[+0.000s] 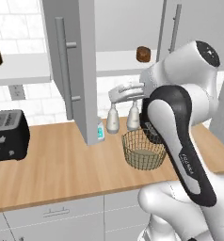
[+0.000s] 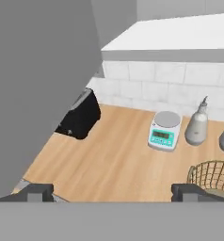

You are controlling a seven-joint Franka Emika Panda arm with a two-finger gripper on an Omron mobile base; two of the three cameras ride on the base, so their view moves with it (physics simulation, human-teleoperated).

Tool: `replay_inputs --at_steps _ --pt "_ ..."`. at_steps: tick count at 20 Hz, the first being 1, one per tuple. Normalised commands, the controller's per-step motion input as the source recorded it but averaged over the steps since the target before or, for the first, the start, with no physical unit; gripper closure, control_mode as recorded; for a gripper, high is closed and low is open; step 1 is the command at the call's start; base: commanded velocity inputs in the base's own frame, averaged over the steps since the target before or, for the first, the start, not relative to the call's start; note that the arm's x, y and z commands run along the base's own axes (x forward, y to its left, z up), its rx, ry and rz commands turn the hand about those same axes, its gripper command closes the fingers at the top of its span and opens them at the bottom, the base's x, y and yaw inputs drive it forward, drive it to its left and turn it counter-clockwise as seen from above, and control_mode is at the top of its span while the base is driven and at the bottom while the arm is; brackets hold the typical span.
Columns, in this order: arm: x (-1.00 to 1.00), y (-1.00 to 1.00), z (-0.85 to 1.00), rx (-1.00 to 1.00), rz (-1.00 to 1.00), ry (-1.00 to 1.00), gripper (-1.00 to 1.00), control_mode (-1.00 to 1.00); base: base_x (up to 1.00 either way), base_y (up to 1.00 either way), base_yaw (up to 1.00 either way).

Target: Open the cabinet, pick up the bread from the cabinet and place it in the basket. Then move the basket to the dining counter.

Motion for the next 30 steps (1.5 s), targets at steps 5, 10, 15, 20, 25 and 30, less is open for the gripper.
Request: replay_inputs --at_steps 5,10,15,20,25,30 --pt "0.00 -0.93 0.05 -0.23 -0.24 -0.33 -1.00 -1.00 0.00 0.00 0.00" --pt "0.07 -0.85 0.34 -0.10 -0.32 -0.29 -1.00 -1.00 0.00 0.00 0.00" --pt "0.13 -0.85 0.69 0.04 -0.38 -0.13 -1.00 -1.00 0.00 0.00 0.00" --pt "0.17 -0.88 0.73 0.28 -0.14 -0.01 -1.00 -1.00 0.00 0.00 0.00" --pt "0.77 -0.34 -0.07 0.24 0.00 0.04 -1.00 -1.00 0.00 0.00 0.00" --pt "0.91 -0.03 -0.21 0.10 0.00 0.03 -1.00 -1.00 0.00 0.00 0.00"
